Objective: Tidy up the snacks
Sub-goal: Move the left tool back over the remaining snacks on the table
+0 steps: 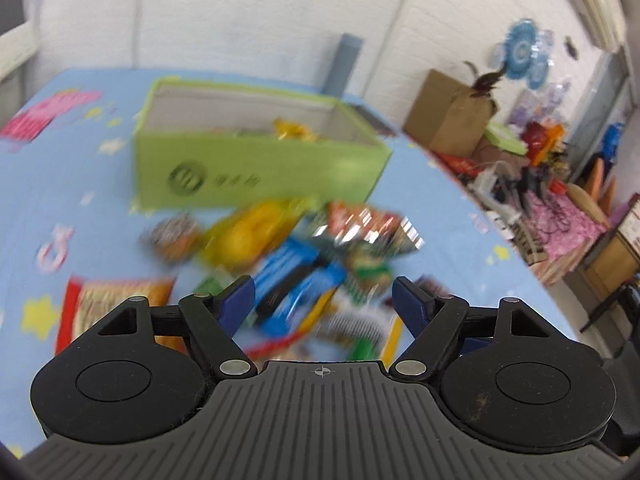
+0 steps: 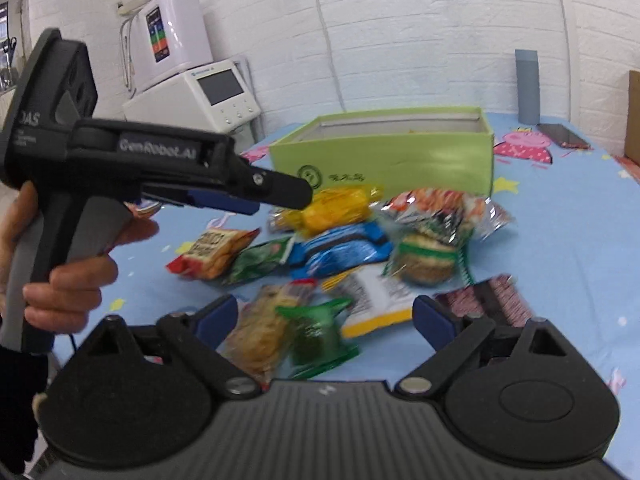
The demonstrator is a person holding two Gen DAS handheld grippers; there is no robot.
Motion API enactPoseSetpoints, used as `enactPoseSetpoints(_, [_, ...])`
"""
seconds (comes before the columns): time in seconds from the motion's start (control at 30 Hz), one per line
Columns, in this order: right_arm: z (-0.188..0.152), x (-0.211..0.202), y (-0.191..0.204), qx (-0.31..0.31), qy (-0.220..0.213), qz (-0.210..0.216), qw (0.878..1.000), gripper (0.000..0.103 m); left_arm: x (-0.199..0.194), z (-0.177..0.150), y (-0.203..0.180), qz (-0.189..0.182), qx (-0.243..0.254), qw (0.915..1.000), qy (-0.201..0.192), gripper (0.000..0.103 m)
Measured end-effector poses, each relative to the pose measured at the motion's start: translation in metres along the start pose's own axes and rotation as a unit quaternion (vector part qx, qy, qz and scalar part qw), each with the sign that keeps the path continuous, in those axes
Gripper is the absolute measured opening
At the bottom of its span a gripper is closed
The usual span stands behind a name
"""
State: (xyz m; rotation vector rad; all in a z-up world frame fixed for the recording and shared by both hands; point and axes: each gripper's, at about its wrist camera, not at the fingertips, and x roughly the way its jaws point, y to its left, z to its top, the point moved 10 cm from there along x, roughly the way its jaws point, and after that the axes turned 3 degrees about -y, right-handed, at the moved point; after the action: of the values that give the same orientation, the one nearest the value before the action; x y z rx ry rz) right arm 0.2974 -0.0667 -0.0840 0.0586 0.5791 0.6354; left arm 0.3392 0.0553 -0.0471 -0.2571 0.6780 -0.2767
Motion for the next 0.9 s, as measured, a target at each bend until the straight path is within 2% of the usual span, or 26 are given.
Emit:
enactPoseSetpoints(0.1, [-0.02,0.001,0.038,-0.005,0.016,0.047,0.999,0.093,-0.012,-0.027,0.023,0.006,-0.039,0.9991,0.018,0.059])
enactPoseSetpoints(0.23, [-0.024,0.02,0.071,-0.028,0.029,0.071,0.997,0.093,-0.027,-0.037,0.057,0.033,-0.072,0.9967,0.018,0.057])
enactPoseSetpoints(0.3, [-0.027,0.033,0.074,-0.028,0.042,0.059,0.997,0.093,-0.032,-0.036,0.06,0.029,-0.065,0.9974,0.015,0.057])
enactPoseSetpoints(0.4, [-0.031,0.05,0.071,-0.031,0.055,0.035,0.997,0.093,-0.026,-0.037,0.053,-0.003,-0.054,0.9983,0.023,0.053])
enactPoseSetpoints(0.53, [-0.038,0.062,0.071,-0.039,0.069,0.034,0.996,0.093,0.0,-0.048,0.036,-0.041,-0.036,0.9961,0.07,0.046])
enactPoseSetpoints(0.7, [-0.047,0.059,0.081,-0.068,0.076,0.033,0.994,0.093,0.012,-0.061,0.031,-0.049,-0.026,0.9938,0.096,0.035])
enactPoseSetpoints(0.8, [-0.05,0.058,0.088,-0.077,0.079,0.046,0.993,0.093,0.006,-0.067,0.03,-0.061,-0.02,0.9928,0.101,0.035])
enactPoseSetpoints(0.9, [-0.051,0.055,0.094,-0.082,0.083,0.062,0.991,0.093,0.004,-0.068,0.033,-0.044,-0.016,0.994,0.099,0.036])
